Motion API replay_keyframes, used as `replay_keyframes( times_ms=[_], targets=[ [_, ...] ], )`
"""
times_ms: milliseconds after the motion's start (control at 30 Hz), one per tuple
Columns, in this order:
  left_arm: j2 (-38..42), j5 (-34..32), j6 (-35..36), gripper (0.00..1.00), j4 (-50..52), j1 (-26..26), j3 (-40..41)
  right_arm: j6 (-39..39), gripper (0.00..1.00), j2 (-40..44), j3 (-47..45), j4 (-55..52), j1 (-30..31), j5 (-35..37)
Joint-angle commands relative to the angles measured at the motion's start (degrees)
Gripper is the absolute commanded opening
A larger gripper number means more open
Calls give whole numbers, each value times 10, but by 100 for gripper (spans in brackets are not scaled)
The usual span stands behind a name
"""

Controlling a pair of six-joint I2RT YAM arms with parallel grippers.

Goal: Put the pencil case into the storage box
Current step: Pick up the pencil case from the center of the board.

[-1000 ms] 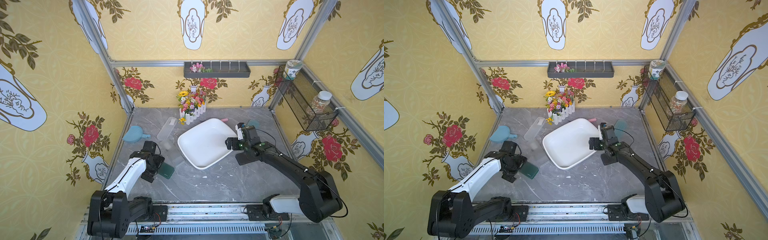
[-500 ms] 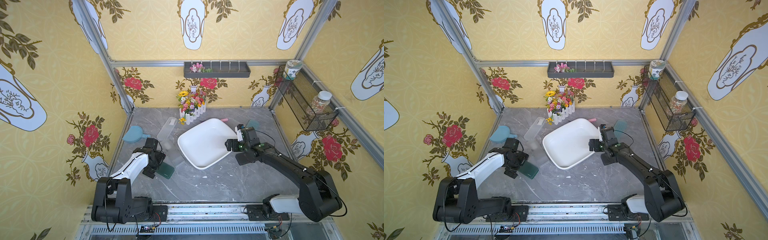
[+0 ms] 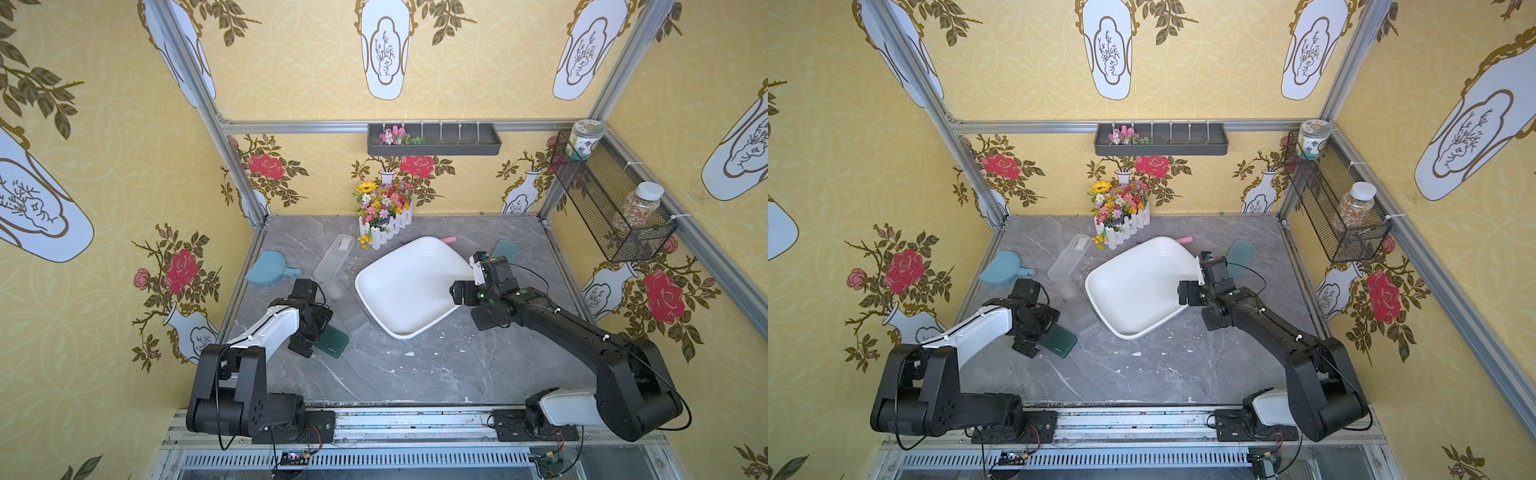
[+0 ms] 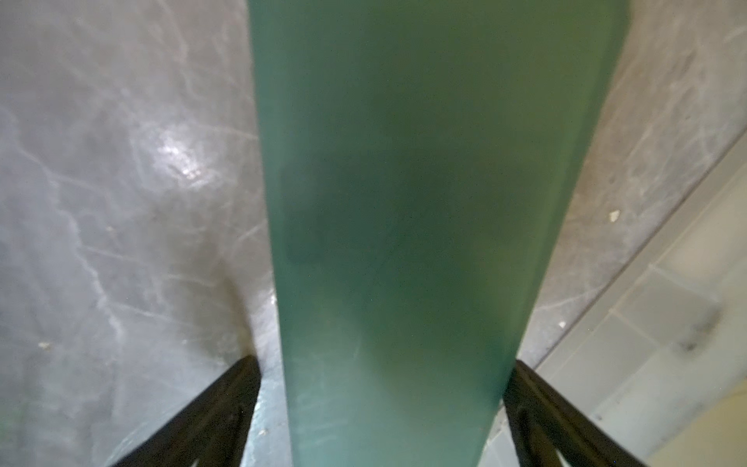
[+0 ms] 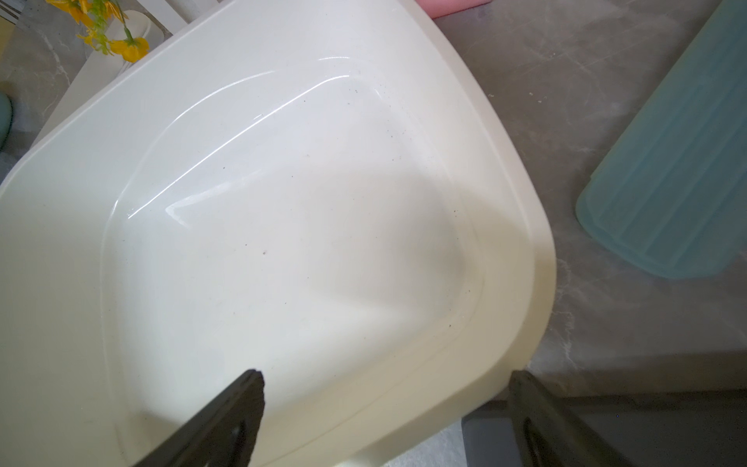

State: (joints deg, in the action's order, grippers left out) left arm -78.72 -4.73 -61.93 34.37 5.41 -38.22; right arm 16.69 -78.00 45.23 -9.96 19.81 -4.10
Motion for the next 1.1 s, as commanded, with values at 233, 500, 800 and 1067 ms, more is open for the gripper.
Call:
replay_keyframes(
  times_ms=[233, 500, 800, 1067],
  targets=[
    [-11, 7, 3, 81, -27, 0, 23, 10, 97, -14, -4, 32, 0, 0],
    [-2, -34, 20, 82, 1, 0, 4, 10, 97, -14, -8, 35, 0, 0],
    [19, -59, 45, 80, 12, 0, -9, 11, 97, -5, -5, 28, 0, 0],
    [12, -51, 51, 81, -3, 0, 1, 12, 97, 0, -5, 23, 0, 0]
  ],
)
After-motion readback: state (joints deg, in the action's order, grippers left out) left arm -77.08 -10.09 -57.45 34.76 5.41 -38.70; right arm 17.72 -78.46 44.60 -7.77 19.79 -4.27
